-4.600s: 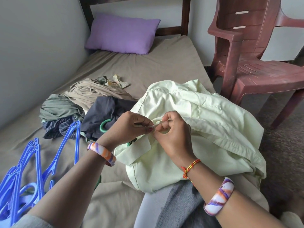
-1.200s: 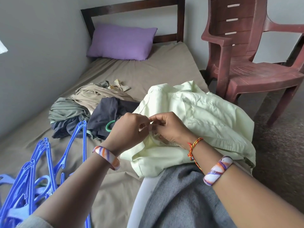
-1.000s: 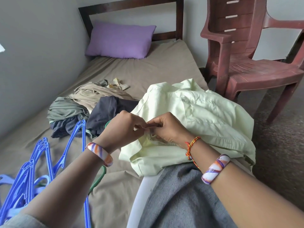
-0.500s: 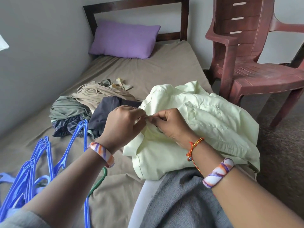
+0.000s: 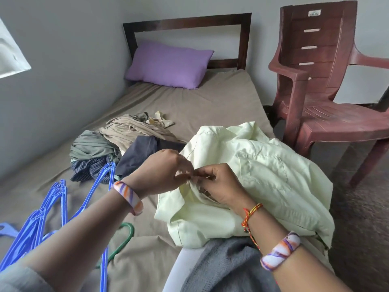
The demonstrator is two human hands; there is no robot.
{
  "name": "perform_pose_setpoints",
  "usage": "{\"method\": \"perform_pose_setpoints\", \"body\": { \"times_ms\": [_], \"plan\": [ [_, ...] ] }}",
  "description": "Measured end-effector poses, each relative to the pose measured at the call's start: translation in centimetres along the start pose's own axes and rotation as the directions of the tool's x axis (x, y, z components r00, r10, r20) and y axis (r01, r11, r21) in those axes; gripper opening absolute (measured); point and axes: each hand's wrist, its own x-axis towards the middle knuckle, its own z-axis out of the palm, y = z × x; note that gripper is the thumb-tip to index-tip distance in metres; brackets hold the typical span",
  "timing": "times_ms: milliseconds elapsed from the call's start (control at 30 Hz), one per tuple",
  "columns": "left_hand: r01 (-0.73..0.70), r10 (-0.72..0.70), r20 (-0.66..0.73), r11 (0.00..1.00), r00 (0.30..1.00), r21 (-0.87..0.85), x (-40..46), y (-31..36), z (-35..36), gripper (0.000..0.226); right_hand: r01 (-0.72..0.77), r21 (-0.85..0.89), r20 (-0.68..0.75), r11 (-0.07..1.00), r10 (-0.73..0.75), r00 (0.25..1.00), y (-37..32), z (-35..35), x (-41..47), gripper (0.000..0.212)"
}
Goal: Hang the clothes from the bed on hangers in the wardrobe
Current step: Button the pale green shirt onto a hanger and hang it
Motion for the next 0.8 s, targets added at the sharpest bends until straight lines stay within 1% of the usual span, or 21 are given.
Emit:
{"method": "perform_pose_setpoints", "body": {
  "times_ms": [67,167,233,300,367,433,500,567,600,633,667,733,800],
  "plan": [
    [0.073,-0.073,0.052,0.997,0.996,0.002,-0.2,0.2,-0.3,0.013,0.043,-0.098,0.064,0.994,-0.037,0.997,-0.3,0.1,0.2,0.010],
    [0.191,-0.192,0.074,0.981,0.979,0.017,0.1,0.6,-0.7,0.012,0.132,-0.256,0.101,0.958,-0.109,0.989,-0.7,0.6,0.3,0.017],
    [0.228,-0.230,0.038,0.972,0.972,0.049,0.4,0.7,-0.7,0.016,0.164,-0.313,0.082,0.935,-0.145,0.986,-1.0,0.8,0.2,0.019],
    [0.201,-0.196,-0.050,0.974,0.979,0.104,0.7,0.8,-0.6,0.026,0.154,-0.305,0.021,0.940,-0.155,0.988,-1.3,0.6,0.3,0.020],
    [0.123,-0.094,-0.170,0.978,0.981,0.167,0.9,0.8,-0.4,0.028,0.117,-0.253,-0.039,0.960,-0.131,0.991,-1.6,0.4,0.5,0.019],
    [0.040,0.018,-0.267,0.977,0.963,0.211,0.9,0.9,-0.1,0.026,0.065,-0.141,-0.104,0.988,-0.080,0.991,-1.6,0.5,0.3,0.021],
    [-0.025,0.104,-0.308,0.968,0.946,0.249,0.5,0.9,0.6,0.024,-0.016,0.092,-0.134,0.996,0.028,0.991,-1.1,0.6,-0.3,0.024],
    [-0.102,0.191,-0.335,0.959,0.923,0.265,0.2,0.8,1.1,0.019,-0.091,0.345,-0.071,0.934,0.122,0.990,-1.2,0.3,-0.9,0.022],
    [-0.141,0.230,-0.346,0.955,0.910,0.262,0.0,0.6,1.2,0.017,-0.122,0.412,-0.031,0.903,0.148,0.989,-1.3,0.0,-0.9,0.022],
    [-0.172,0.259,-0.360,0.952,0.896,0.255,-0.1,0.4,1.3,0.017,-0.150,0.429,0.002,0.891,0.165,0.986,-1.5,-0.3,-0.9,0.021],
    [-0.186,0.266,-0.384,0.954,0.884,0.234,-0.4,0.1,1.3,0.020,-0.172,0.411,0.030,0.895,0.176,0.984,-1.6,-0.6,-0.7,0.020],
    [-0.175,0.235,-0.446,0.970,0.864,0.172,-1.2,-0.4,1.6,0.024,-0.214,0.370,0.095,0.904,0.192,0.977,-1.8,-0.9,-0.3,0.015],
    [-0.147,0.188,-0.483,0.982,0.855,0.123,-2.3,-0.9,2.1,0.021,-0.260,0.340,0.184,0.904,0.208,0.961,-1.7,-0.8,0.0,0.009]
  ]
}}
